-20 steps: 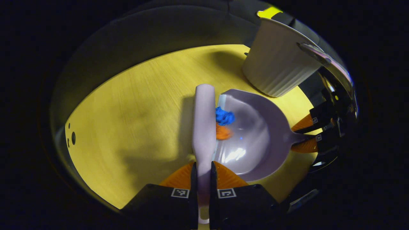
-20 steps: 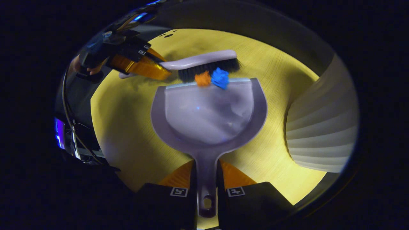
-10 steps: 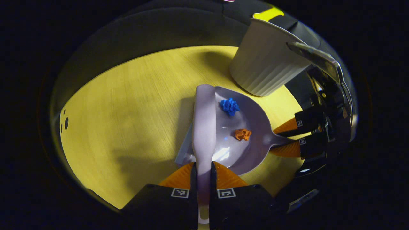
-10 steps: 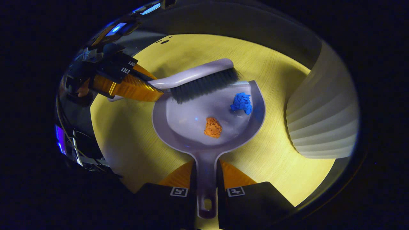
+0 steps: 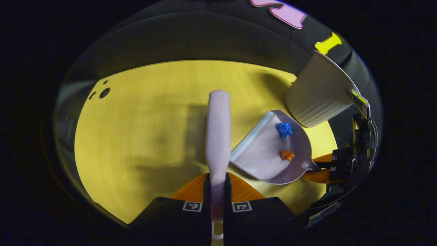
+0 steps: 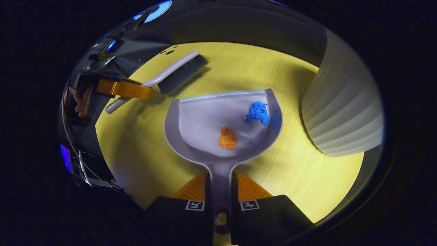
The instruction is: Pick up the small broom and dustpan from the desktop, sweep the trash into the dustpan with the broom, and then empty the trash into the garbage bin.
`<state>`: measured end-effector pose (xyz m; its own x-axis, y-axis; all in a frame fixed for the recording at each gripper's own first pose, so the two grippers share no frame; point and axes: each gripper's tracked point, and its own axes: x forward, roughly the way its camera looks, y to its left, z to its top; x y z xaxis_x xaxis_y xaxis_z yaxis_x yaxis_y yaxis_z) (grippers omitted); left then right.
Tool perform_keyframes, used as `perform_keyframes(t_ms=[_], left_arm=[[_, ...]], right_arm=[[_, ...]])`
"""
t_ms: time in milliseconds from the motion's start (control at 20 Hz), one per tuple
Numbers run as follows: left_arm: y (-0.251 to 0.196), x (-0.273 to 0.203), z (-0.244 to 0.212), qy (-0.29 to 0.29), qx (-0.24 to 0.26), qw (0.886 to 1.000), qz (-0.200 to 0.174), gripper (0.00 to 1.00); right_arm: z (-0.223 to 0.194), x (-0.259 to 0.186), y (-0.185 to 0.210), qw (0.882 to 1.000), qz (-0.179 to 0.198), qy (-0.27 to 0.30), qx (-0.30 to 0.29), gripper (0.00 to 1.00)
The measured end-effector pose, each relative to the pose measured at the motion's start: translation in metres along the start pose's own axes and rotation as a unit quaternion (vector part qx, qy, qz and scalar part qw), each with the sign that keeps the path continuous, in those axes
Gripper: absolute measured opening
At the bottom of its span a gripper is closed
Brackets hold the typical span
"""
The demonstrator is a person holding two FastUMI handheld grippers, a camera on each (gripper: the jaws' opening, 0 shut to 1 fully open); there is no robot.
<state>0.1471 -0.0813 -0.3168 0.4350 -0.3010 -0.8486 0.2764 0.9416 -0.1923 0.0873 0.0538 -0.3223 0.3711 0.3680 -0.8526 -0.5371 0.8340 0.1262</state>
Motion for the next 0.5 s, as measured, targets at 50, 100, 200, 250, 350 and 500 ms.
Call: perform_keyframes(t_ms=[50, 100, 200, 250, 350, 500], left_arm=[[0.004, -0.001, -0.003, -0.001, -0.009, 1.000, 0.011, 0.18], [0.009, -0.002, -0.006, -0.002, -0.018, 1.000, 0.021, 0.18], [0.014, -0.001, -0.011, -0.005, -0.035, 0.999, 0.037, 0.18], [0.016, -0.001, -0.015, -0.005, -0.041, 0.998, 0.042, 0.18], [0.018, 0.005, -0.026, -0.003, -0.050, 0.998, 0.049, 0.20], [0.027, 0.018, -0.036, -0.001, -0.049, 0.997, 0.055, 0.18]], right_arm=[[0.000, -0.001, 0.001, 1.000, -0.002, -0.001, 0.004, 0.23], [0.000, -0.001, 0.001, 1.000, -0.003, -0.003, 0.008, 0.23], [0.001, 0.000, 0.003, 1.000, -0.004, -0.006, 0.015, 0.23], [0.003, 0.000, 0.003, 1.000, -0.005, -0.009, 0.019, 0.23], [0.007, -0.003, 0.001, 1.000, -0.008, -0.016, 0.025, 0.23], [0.005, -0.003, 0.006, 0.999, -0.020, -0.030, 0.031, 0.23]])
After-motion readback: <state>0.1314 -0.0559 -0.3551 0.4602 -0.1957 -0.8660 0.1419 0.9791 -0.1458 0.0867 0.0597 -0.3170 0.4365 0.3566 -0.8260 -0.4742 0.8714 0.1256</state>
